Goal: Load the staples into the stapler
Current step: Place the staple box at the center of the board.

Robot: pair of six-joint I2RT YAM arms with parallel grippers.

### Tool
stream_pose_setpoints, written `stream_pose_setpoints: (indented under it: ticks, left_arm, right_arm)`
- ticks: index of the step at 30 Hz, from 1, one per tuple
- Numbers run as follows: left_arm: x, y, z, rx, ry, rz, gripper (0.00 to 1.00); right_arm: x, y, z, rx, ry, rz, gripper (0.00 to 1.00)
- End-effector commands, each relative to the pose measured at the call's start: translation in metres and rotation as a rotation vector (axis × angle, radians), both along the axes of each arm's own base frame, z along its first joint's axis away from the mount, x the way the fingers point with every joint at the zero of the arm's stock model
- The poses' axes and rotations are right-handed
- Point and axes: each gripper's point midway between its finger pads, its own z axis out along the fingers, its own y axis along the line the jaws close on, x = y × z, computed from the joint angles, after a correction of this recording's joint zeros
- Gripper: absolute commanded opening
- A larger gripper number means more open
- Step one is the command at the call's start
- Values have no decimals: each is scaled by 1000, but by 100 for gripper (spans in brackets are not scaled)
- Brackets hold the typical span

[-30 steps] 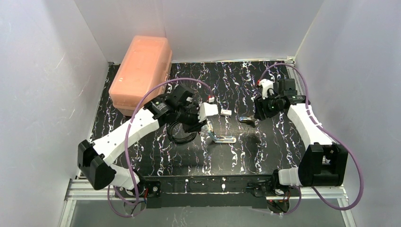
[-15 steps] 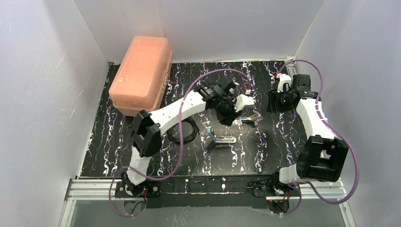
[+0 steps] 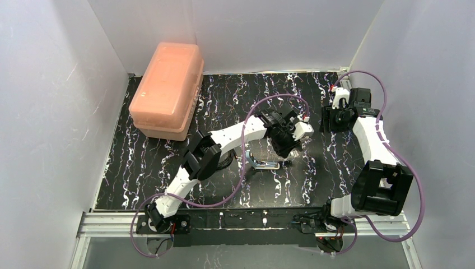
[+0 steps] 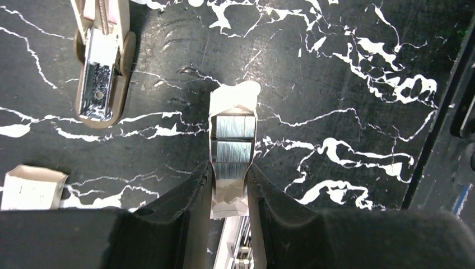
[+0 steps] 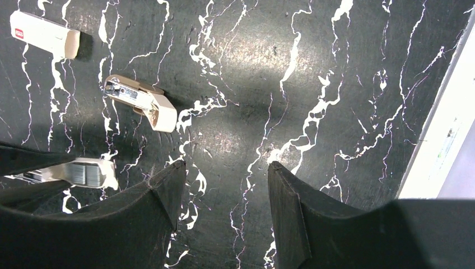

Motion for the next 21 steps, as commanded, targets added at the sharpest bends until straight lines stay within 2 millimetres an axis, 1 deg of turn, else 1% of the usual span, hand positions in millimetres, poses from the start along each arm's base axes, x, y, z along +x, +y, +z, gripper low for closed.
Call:
stream_pose_setpoints:
  ticks: [1,5,10,14,16,18,20,21]
  left_arm:
    - [3,-19,12,-56,-27,11,10]
    - [7,-19,-6,-30,-28,17,12]
    - [12,-19,-21,-11,-49,16,16]
    - [15,-18,-32,3,-65,13,22]
    - [18,-15,-36,11,-82,11,28]
    - [19,-13,-38,12,-99,10,37]
    - [20,-12,-35,5,-113,8,46]
    - [21,-11,-30,-2,-126,10,50]
  right_arm:
    - [9,-2,13,-1,-57,-5,63]
    - [7,-1,11,3,-52,0,63]
    - [7,1,9,13,-54,8,63]
    - [6,4,7,29,-50,20,63]
    - [5,5,7,30,-49,30,63]
    - [5,5,8,26,-48,35,63]
    - [5,5,8,26,-47,38,63]
    - [5,6,9,29,-47,41,63]
